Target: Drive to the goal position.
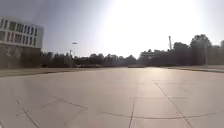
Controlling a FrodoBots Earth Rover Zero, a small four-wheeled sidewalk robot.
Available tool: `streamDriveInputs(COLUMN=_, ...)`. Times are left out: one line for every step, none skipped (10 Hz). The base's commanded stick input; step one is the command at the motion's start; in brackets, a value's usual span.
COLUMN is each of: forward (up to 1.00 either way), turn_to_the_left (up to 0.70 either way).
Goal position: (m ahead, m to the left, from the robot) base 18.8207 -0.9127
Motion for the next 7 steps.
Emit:
streamDriveInputs(forward=0.64, turn_to_the_left=0.00)
streamDriveInputs(forward=0.64, turn_to_the_left=0.00)
streamDriveInputs(forward=0.64, turn_to_the_left=0.00)
streamDriveInputs(forward=0.64, turn_to_the_left=0.00)
streamDriveInputs(forward=0.64, turn_to_the_left=0.00)
streamDriveInputs(forward=0.64, turn_to_the_left=0.00)
streamDriveInputs(forward=0.64, turn_to_the_left=0.00)
